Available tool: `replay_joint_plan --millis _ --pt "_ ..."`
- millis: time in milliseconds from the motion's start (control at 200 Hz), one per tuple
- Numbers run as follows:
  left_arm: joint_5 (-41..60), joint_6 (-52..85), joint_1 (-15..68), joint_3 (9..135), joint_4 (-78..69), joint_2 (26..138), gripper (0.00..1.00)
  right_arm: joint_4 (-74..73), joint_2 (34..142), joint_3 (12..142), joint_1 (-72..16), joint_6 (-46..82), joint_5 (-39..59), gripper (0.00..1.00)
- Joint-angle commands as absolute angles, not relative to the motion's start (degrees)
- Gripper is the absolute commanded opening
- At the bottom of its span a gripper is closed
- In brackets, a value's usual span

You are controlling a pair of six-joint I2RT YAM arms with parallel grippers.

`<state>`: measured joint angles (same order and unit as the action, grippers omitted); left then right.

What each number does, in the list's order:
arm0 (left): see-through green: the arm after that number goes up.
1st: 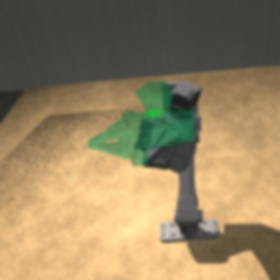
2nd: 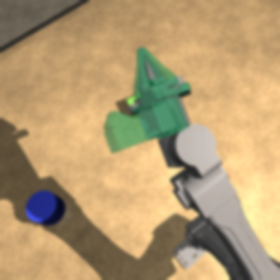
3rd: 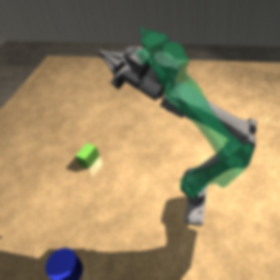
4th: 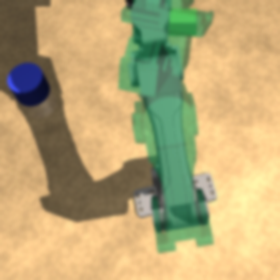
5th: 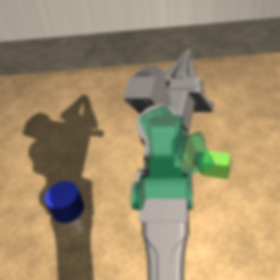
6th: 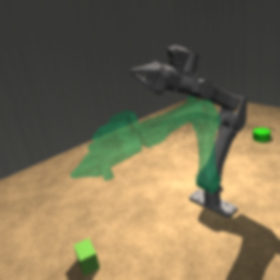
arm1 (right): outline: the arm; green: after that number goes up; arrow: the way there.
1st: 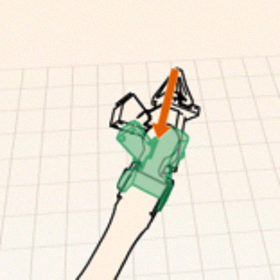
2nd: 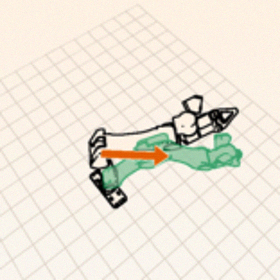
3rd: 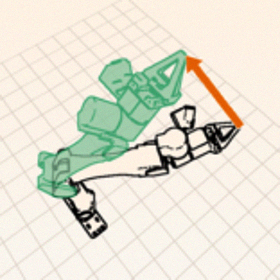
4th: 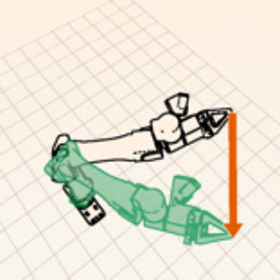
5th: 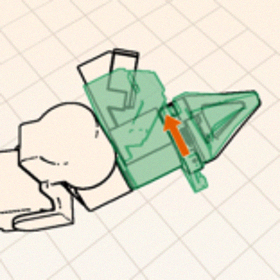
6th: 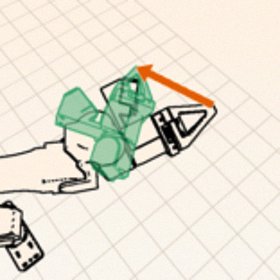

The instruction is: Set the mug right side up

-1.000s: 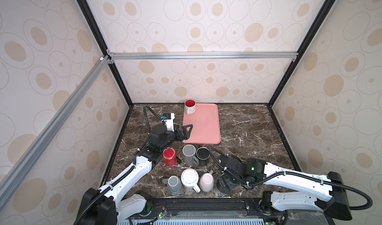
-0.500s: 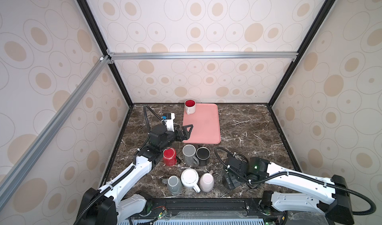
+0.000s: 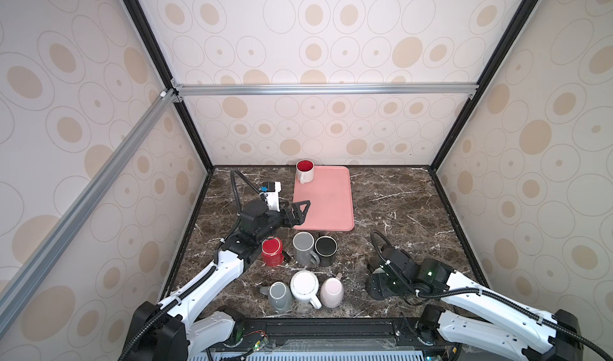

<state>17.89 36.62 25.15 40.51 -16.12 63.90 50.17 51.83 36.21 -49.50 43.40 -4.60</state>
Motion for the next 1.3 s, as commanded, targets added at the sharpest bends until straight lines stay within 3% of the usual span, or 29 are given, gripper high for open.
replay_joint_plan --millis 0,340,560,840,1140,1295 --pt "19.04 37.4 25.31 40.25 -18.19 62.83 0.99 45.36 54.43 37.1 -48.3 39.46 -5.2 0.87" --pt "21.59 37.74 25.31 40.32 -18.07 62.92 0.99 39.99 61.86 41.64 -46.06 26.35 -7.06 0.72" --pt "25.88 36.93 25.34 40.93 -16.86 63.42 0.99 42.75 65.1 44.62 -46.0 16.61 -4.84 0.69" --pt "24.91 27.53 32.41 45.33 -5.7 64.86 0.98 43.21 65.79 44.57 -45.57 20.53 -9.89 0.91" --pt "17.74 19.8 42.45 50.09 5.43 67.86 0.98 42.8 57.46 38.87 -42.92 28.56 -16.01 0.93" --pt "17.21 17.15 46.32 52.72 7.5 72.09 0.97 40.61 53.19 36.89 -41.28 32.41 -13.25 0.93"
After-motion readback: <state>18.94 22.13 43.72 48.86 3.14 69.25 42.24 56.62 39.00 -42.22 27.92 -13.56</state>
